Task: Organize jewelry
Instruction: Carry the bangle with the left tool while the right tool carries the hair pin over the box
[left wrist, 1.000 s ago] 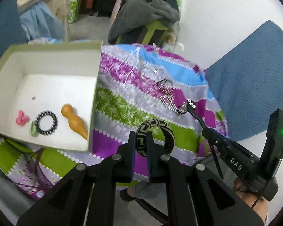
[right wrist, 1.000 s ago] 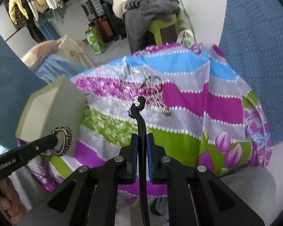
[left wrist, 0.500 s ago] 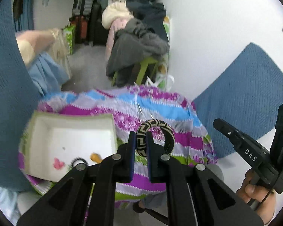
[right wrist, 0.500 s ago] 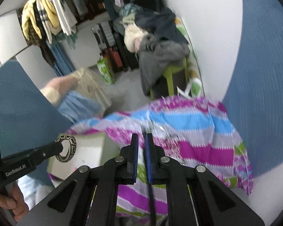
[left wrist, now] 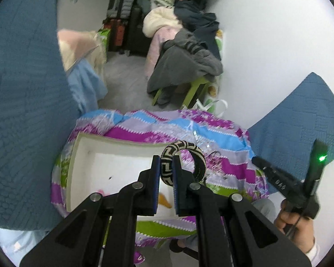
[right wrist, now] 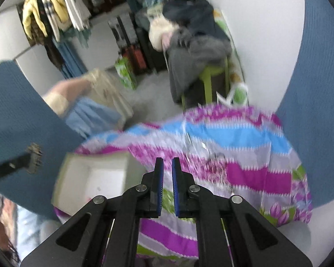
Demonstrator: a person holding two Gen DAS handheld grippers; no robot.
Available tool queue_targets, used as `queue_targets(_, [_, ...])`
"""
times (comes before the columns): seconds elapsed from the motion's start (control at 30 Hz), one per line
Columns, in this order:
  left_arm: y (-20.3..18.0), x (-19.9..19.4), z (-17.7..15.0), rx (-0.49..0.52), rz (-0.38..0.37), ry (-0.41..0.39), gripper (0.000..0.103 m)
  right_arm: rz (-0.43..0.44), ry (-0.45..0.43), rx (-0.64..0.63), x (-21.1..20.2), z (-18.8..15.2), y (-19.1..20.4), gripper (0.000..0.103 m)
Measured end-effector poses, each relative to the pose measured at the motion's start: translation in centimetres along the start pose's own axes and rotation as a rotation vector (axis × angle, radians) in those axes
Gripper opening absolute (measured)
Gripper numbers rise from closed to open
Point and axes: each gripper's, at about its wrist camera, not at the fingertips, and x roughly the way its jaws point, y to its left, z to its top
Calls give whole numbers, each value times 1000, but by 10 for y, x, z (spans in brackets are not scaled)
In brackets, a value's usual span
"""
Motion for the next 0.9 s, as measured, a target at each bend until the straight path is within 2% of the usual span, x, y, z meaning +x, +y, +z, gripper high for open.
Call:
queue_targets(0.13, [13, 13, -20, -24, 1, 38, 10, 18, 112, 21, 45, -38, -23, 8])
queue_targets(0.3, [22, 25, -39, -46, 5, 77, 10, -4, 243, 12, 100, -78, -40, 8])
queue_targets(0.37, [24, 30, -45, -50, 6, 96, 10, -12, 270, -6, 113, -88, -41, 8])
queue_targets(0.43, [26, 33, -49, -56, 13, 107, 10, -18, 276, -26, 120, -96, -40, 24])
queue_targets(0.5, [28, 34, -52, -64, 14, 111, 10, -38, 297, -44, 129, -103, -40, 24])
queue_targets(0.6, [29, 35, -52, -73, 17, 113, 10, -66, 325, -61, 141, -113, -43, 21])
queue_targets(0.63, [29, 35, -52, -71, 18, 112, 10, -80, 335, -67, 144, -116, -45, 16])
queue_targets(0.67, [28, 35, -52, -69, 21, 109, 10, -87, 309, -82, 143, -116, -45, 14])
queue_targets(0.83, [27, 35, -50, -76, 22, 108, 10, -123, 321, -180, 147, -119, -34, 6])
queue_targets(0.9, [28, 35, -49, -72, 21, 103, 10, -107, 345, -135, 147, -113, -35, 6])
